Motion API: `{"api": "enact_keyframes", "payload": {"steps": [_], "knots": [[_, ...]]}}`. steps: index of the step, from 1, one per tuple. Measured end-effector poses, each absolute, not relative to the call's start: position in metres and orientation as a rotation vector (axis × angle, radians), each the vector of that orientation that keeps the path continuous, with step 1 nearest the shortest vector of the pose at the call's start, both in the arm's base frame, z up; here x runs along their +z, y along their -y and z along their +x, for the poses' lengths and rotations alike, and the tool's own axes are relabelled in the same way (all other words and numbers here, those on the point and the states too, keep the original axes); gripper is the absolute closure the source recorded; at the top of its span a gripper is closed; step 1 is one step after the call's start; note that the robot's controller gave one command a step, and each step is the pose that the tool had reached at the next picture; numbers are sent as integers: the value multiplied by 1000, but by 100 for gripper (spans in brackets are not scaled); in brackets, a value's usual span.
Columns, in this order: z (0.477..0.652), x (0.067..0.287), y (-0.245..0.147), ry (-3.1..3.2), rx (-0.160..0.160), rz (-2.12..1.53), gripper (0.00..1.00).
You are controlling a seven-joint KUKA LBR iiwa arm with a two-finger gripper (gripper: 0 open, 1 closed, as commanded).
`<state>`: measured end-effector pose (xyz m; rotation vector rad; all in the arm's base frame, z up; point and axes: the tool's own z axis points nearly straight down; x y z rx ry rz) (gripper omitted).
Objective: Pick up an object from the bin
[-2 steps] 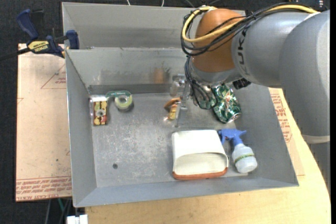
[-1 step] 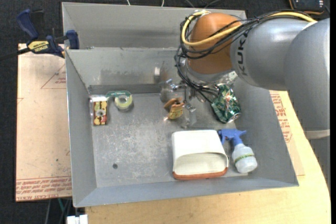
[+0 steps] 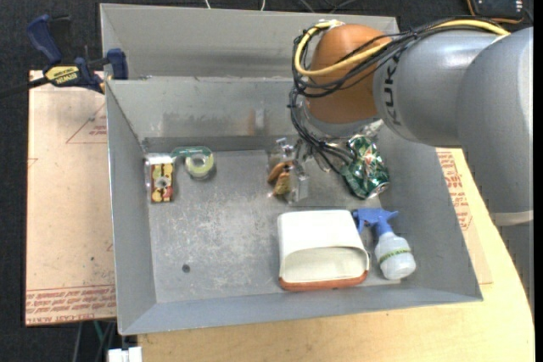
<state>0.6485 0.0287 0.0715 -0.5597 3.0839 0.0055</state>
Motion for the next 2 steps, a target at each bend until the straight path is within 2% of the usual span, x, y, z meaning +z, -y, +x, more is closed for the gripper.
{"api": "enact_keyframes", "payload": {"steps": [1,2], "knots": [[649,72,-29,-3084,6,-559,100],[648,80,-29,-3084,7,-558,100]]}}
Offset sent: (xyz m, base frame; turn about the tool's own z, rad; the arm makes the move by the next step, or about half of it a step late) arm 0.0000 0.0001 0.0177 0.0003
